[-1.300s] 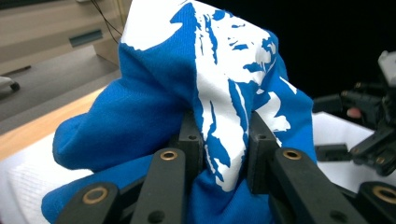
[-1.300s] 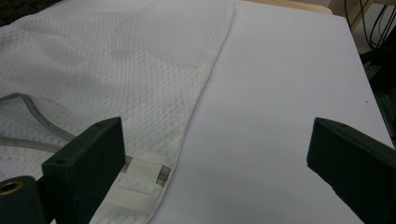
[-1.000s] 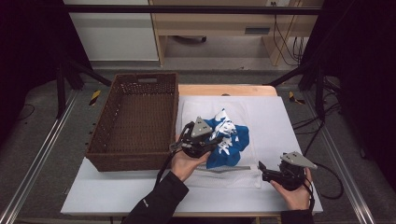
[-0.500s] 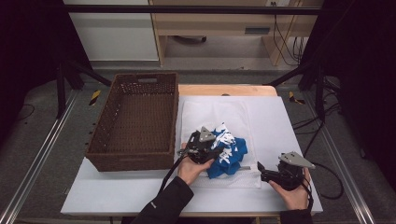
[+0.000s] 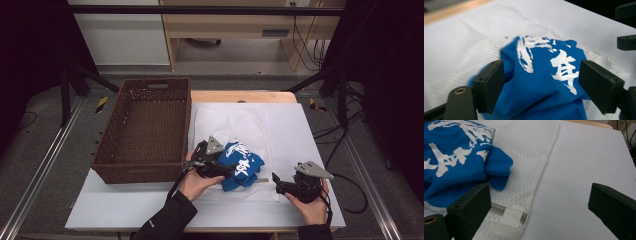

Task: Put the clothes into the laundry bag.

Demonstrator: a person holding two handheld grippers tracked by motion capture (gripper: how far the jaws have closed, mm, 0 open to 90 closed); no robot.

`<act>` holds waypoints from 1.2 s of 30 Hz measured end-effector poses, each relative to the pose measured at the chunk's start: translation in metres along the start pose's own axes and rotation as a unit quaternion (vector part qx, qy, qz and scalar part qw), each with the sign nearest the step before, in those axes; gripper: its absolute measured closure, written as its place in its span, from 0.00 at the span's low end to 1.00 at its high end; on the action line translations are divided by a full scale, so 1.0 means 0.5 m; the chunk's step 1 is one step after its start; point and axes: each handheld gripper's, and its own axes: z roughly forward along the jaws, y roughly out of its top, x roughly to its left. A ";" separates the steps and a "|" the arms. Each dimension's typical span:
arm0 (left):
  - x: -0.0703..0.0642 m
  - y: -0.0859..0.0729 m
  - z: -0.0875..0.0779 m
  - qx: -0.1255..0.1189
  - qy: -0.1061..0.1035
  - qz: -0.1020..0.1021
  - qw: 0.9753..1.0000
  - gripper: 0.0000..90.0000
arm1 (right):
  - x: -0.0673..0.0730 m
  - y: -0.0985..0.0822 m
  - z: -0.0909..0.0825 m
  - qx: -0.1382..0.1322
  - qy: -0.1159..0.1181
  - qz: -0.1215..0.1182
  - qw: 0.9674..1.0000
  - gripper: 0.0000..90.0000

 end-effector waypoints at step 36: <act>-0.015 -0.186 -0.045 0.072 0.009 -0.001 0.997 1.00 | 0.219 0.102 0.161 0.043 0.087 -0.053 0.994 0.03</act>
